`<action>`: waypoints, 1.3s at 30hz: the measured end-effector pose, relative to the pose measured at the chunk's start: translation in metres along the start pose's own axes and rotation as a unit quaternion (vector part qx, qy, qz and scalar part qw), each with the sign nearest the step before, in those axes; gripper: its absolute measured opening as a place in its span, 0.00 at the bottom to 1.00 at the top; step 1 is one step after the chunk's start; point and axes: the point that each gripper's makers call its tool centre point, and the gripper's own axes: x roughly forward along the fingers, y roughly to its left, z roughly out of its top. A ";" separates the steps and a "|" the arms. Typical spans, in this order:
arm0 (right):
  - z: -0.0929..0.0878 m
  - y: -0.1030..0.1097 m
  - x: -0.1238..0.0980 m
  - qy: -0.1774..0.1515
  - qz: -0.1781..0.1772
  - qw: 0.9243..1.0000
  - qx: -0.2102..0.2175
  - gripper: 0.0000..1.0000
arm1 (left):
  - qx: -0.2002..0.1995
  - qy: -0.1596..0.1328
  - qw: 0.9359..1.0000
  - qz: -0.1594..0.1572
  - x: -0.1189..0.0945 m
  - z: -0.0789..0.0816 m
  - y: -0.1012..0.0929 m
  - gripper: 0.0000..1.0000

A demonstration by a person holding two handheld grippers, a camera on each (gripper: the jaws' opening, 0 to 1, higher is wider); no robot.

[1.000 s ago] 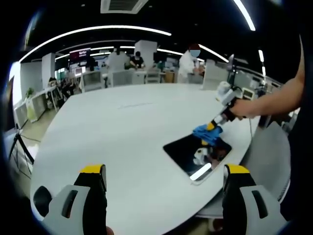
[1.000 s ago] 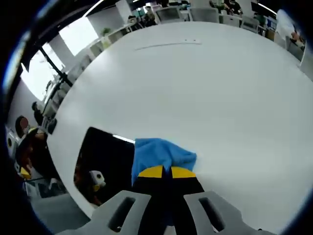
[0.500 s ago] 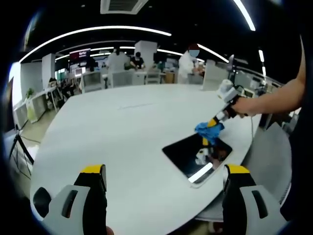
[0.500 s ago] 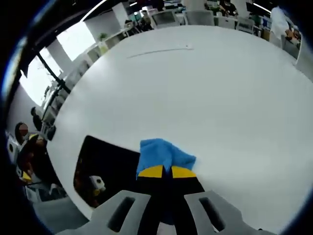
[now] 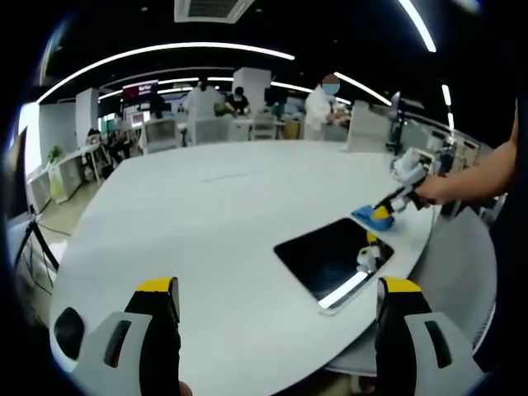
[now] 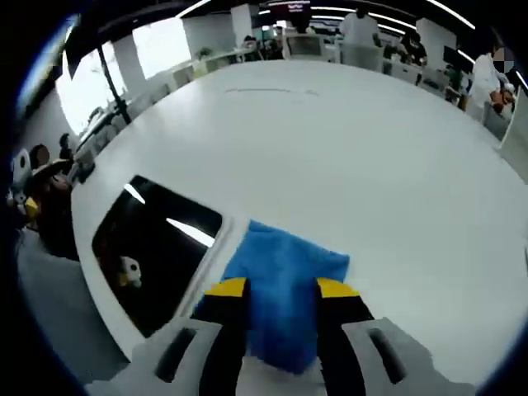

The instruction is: Wipe the mirror surface with the cleaning cloth until all visible marks leave the cleaned area.

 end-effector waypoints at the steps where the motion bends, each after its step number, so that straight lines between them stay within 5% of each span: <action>1: 0.000 0.001 -0.008 -0.015 0.015 1.000 -0.005 0.73 | -0.001 0.000 1.000 0.000 0.001 -0.001 0.000 1.00; 7: -0.022 -0.023 -0.061 -0.052 0.042 0.997 -0.035 1.00 | -0.004 -0.023 1.000 -0.009 -0.001 0.001 -0.006 1.00; 15: -0.042 -0.022 -0.120 -0.067 0.066 0.993 -0.077 1.00 | 0.034 -0.031 0.999 -0.015 -0.005 0.008 -0.003 1.00; 20: -0.049 -0.025 -0.127 -0.079 0.064 0.993 -0.063 1.00 | 0.035 -0.034 0.999 -0.016 -0.001 0.016 -0.003 1.00; 29: -0.039 -0.022 -0.126 -0.084 0.074 0.992 -0.061 1.00 | 0.022 -0.024 0.999 -0.005 -0.012 0.002 -0.004 1.00; 39: -0.033 -0.021 -0.124 -0.095 0.079 0.991 -0.049 1.00 | 0.017 -0.036 0.999 0.007 -0.016 0.007 -0.002 1.00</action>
